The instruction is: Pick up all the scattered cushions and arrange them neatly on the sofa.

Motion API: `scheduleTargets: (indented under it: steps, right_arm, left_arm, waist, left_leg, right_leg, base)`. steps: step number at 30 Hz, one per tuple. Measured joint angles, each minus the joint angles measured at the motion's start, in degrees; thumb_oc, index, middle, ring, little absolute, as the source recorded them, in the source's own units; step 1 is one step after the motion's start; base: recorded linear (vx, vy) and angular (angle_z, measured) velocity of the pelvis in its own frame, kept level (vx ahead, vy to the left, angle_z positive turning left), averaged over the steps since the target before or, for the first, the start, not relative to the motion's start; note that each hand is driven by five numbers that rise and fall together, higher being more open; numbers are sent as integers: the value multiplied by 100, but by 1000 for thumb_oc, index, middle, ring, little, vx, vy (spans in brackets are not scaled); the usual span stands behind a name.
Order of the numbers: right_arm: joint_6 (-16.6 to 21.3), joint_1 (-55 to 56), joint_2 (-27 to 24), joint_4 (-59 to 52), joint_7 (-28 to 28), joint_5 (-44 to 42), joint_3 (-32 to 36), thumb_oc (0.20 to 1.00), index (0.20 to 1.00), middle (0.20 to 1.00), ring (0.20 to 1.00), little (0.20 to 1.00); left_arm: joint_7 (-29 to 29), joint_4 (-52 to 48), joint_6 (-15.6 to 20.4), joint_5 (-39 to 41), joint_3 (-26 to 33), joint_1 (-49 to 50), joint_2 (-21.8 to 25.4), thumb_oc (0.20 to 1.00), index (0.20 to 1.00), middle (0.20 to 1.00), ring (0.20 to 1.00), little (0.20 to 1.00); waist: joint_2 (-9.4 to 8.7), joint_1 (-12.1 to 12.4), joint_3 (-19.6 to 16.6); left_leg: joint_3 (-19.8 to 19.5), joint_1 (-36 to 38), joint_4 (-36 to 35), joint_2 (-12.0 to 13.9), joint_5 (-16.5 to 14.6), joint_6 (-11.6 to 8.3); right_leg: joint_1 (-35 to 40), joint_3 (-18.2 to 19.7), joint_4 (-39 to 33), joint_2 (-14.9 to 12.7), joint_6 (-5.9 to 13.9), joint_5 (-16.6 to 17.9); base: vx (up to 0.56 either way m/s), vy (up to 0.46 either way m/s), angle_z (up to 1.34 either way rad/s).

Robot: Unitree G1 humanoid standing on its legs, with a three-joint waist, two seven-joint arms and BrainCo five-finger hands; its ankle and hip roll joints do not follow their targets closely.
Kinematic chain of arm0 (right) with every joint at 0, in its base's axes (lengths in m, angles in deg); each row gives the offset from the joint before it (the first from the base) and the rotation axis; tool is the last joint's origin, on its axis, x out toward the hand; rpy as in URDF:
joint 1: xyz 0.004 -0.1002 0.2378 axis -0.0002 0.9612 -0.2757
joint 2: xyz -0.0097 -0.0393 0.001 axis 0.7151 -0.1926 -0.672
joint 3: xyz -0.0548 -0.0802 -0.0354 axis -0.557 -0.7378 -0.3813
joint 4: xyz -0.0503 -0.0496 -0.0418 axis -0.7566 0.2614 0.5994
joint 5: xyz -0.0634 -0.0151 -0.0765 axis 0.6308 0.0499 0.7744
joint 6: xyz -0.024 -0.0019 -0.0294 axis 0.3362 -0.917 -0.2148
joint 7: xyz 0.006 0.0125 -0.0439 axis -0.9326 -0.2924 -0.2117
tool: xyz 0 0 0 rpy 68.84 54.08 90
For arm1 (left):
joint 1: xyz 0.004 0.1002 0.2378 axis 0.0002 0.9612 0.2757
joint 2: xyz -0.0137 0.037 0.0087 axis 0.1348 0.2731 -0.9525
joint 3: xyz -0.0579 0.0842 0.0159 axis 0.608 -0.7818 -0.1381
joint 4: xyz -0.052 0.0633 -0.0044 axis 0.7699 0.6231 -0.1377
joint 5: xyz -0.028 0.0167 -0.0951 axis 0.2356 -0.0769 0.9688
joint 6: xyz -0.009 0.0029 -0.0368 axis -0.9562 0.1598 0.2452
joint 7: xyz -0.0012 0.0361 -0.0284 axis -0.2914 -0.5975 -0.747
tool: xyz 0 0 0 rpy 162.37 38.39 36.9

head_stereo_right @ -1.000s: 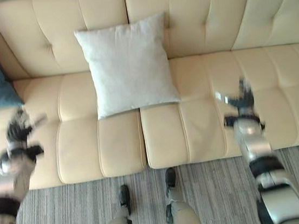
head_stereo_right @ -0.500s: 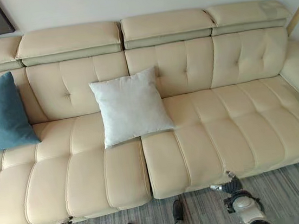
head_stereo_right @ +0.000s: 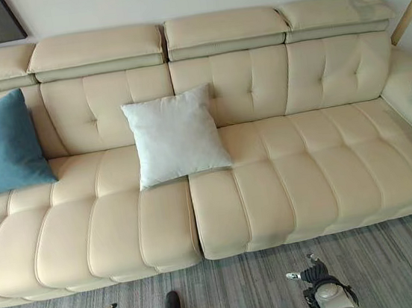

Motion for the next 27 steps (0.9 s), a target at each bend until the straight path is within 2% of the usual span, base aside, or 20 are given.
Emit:
scheduleTargets:
  steps: [1,2,3,4,5,6,7,8,9,10,11,13,18,21,23,24,25,26,27]
  right_arm:
    - [16,-39,-18,-2,6,-11,-2,1000,1000,1000,1000,1000]
    - [15,-55,-13,-18,3,-44,-2,1000,1000,1000,1000,1000]
    - [15,-55,-13,-18,3,-44,-2,1000,1000,1000,1000,1000]
    - [20,-125,37,-56,-1,-104,-12,1000,1000,1000,1000,1000]
    - [20,-119,52,-95,-6,-105,-19,1000,1000,1000,1000,1000]
    - [24,-119,31,-164,-7,-104,-12,1000,1000,1000,1000,1000]
    - [26,-104,0,-175,-7,-104,-4,1000,1000,1000,1000,1000]
    - [21,-96,-26,-170,-9,-103,2,1000,1000,1000,1000,1000]
    - [15,-49,3,-159,-7,-103,12,1000,1000,1000,1000,1000]
    - [3,-21,54,-160,-21,-103,7,1000,1000,1000,1000,1000]
    - [2,21,146,-158,-29,-105,6,1000,1000,1000,1000,1000]
    - [6,53,235,-158,-22,-106,23,1000,1000,1000,1000,1000]
    - [4,53,463,-157,-20,-109,19,1000,1000,1000,1000,1000]
    - [31,28,587,-221,-1,-215,119,1000,1000,1000,1000,1000]
    - [111,-10,647,-230,0,-221,121,1000,1000,1000,1000,1000]
    - [86,13,639,-170,2,-239,122,1000,1000,1000,1000,1000]
    - [83,122,700,-75,-9,-243,217,1000,1000,1000,1000,1000]
    - [45,23,811,137,7,-292,438,1000,1000,1000,1000,1000]
    - [10,-7,823,136,-11,-329,442,1000,1000,1000,1000,1000]
  left_arm:
    - [2,0,1,-1,-5,-40,-2,1000,1000,1000,1000,1000]
    - [3,-11,2,-1,-1,-129,15,1000,1000,1000,1000,1000]
    - [3,-11,2,-1,-1,-129,15,1000,1000,1000,1000,1000]
    - [-6,-4,-7,-3,-4,-263,31,1000,1000,1000,1000,1000]
    - [-8,0,-7,-3,-1,-235,39,1000,1000,1000,1000,1000]
    - [-13,10,-7,-4,0,-196,34,1000,1000,1000,1000,1000]
    - [-15,0,-1,-4,3,-150,13,1000,1000,1000,1000,1000]
    - [-15,-1,2,-4,16,-94,-17,1000,1000,1000,1000,1000]
    - [-15,6,-4,-7,-2,-121,-23,1000,1000,1000,1000,1000]
    - [-9,-31,-3,-7,-7,-133,-17,1000,1000,1000,1000,1000]
    - [-13,-54,2,-8,-16,-157,-17,1000,1000,1000,1000,1000]
    - [-14,-37,-35,-9,-18,-156,-12,1000,1000,1000,1000,1000]
    - [-9,-23,-105,-229,-211,-99,84,1000,1000,1000,1000,1000]
    - [-12,-15,-132,-229,-230,-113,103,1000,1000,1000,1000,1000]
    - [-16,-17,-125,-228,-207,-179,121,1000,1000,1000,1000,1000]
    - [-18,-24,-105,-228,-208,-243,132,1000,1000,1000,1000,1000]
    - [-28,-189,-132,-223,-146,-250,134,1000,1000,1000,1000,1000]
    - [-13,-469,-38,-218,-34,7,147,1000,1000,1000,1000,1000]
    - [-44,-400,-98,-208,20,62,150,1000,1000,1000,1000,1000]
  waist:
    - [37,22,58]
    - [6,4,86]
    - [6,4,86]
    - [-300,-61,246]
    - [-448,-89,257]
    - [-474,-160,248]
    - [-412,-258,217]
    - [-279,-306,177]
    - [-164,-397,167]
    - [-202,-407,172]
    - [-293,-421,138]
    - [-389,-427,89]
    - [-423,-430,60]
    - [-433,-445,68]
    - [-466,-496,88]
    - [-474,-595,101]
    - [-559,-711,142]
    - [-330,-382,122]
    - [-259,-349,146]
  left_leg:
    - [-146,-129,60,-18,289,-185]
    - [-314,-224,13,-65,528,-262]
    - [-314,-224,13,-65,528,-262]
    - [-408,-328,606,-509,76,-168]
    - [-300,-283,948,-721,-460,-54]
    - [-242,-127,1298,-997,-1050,113]
    - [-238,82,1291,-1051,-1193,187]
    - [-237,346,967,-1053,-1408,346]
    - [-269,654,221,-1079,-1476,715]
    - [-253,747,-26,-1123,-1370,770]
    - [-235,807,-328,-1212,-1163,854]
    - [-200,808,-579,-1309,-1002,914]
    - [-70,828,-576,-1347,-985,906]
    - [301,843,-555,-1305,-1001,911]
    - [681,880,-567,-1212,-1034,928]
    - [778,909,-609,-1197,-1055,954]
    - [1151,1001,-495,-1131,-998,773]
    - [1919,1083,-489,-696,-1106,914]
    - [2454,1197,-424,-468,-1146,804]
  right_leg:
    - [-83,-7,114,79,-82,34]
    - [-212,-68,249,-9,-181,13]
    - [-212,-68,249,-9,-181,13]
    - [-310,-175,225,-438,-302,212]
    - [-339,-113,178,-604,-296,259]
    - [-288,-86,106,-768,-126,327]
    - [-280,-90,29,-776,-44,387]
    - [-234,-91,-34,-713,53,444]
    - [-225,-101,-75,-696,125,490]
    - [-234,-81,-105,-719,140,473]
    - [-290,-6,-226,-765,240,544]
    - [-360,43,-338,-843,302,680]
    - [-461,108,-311,-904,401,812]
    - [-813,362,-68,-793,426,1090]
    - [-1009,168,-50,-753,374,1357]
    - [-979,-117,-118,-840,496,1222]
    - [-964,-542,-323,-887,333,903]
    - [-981,-1923,-184,-975,271,495]
    - [-1135,-2405,146,-1114,217,447]
  base:
    - [-326,-79,29]
    - [-217,-50,26]
    - [-135,-4,25]
    - [-66,7,8]
    - [-68,67,9]
    - [-1,60,-1]
    - [-3,93,3]
    - [-7,70,19]
    - [-33,113,23]
    - [-56,149,27]
    - [-48,111,10]
    - [-21,110,4]
    - [-55,70,-12]
    - [-67,28,-73]
    - [7,-27,-108]
    - [48,-106,-61]
    - [91,-212,-148]
    - [49,-145,-211]
    - [104,-220,-285]
